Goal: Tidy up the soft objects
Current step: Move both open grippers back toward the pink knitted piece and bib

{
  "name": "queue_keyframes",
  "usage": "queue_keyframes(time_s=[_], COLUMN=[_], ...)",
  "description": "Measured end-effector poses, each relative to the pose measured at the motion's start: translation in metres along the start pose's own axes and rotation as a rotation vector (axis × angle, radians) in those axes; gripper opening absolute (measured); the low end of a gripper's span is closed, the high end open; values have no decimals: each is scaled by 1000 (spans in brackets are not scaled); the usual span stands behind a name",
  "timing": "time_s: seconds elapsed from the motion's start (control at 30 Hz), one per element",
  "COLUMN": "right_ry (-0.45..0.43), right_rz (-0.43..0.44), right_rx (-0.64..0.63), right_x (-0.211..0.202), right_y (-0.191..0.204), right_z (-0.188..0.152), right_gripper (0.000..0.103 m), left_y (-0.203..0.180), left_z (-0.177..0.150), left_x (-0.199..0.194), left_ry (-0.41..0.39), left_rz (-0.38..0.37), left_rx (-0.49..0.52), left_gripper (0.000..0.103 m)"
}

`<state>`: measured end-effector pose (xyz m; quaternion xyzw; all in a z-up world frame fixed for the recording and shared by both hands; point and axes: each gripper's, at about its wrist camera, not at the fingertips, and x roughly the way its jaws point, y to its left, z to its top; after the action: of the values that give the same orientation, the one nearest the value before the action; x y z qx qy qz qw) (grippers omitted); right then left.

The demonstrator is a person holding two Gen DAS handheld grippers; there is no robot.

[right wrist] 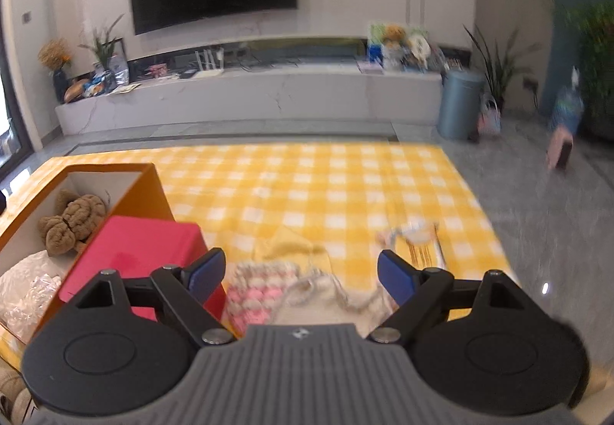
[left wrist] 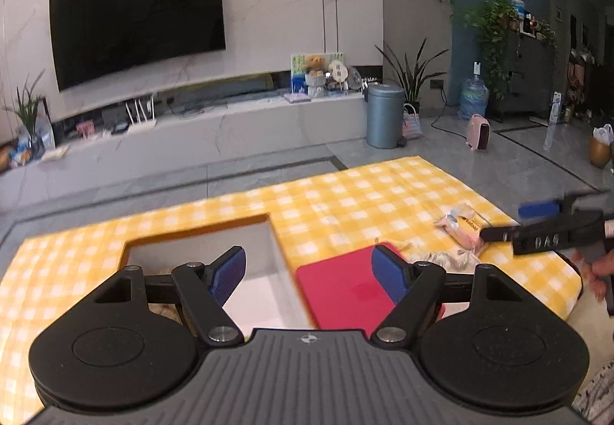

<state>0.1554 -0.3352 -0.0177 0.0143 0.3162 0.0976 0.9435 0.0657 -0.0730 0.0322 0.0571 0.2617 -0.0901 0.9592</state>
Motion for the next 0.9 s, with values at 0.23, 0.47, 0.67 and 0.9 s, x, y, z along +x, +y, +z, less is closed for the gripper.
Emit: queue_keyframes(time_s=[0.23,0.47,0.67,0.9], right_ry=[68,121,186,195], right_rz=[-33,-101,-26,-40], right_rx=[104,114,160,306], right_x=[21,36,58,87], right_y=[-36,-54,-52,-37], right_z=[-20,-35,-46,-57], right_gripper=[85,95,95,100], left_y=[-46,-91,-103,-110], left_z=[6,20,24,26], left_x=[31,73,121,144], left_ry=[72,114,301,360], left_rz=[-62,-109,-162,-106], left_rx=[15,61,41,114], left_gripper=[88,87,85,83])
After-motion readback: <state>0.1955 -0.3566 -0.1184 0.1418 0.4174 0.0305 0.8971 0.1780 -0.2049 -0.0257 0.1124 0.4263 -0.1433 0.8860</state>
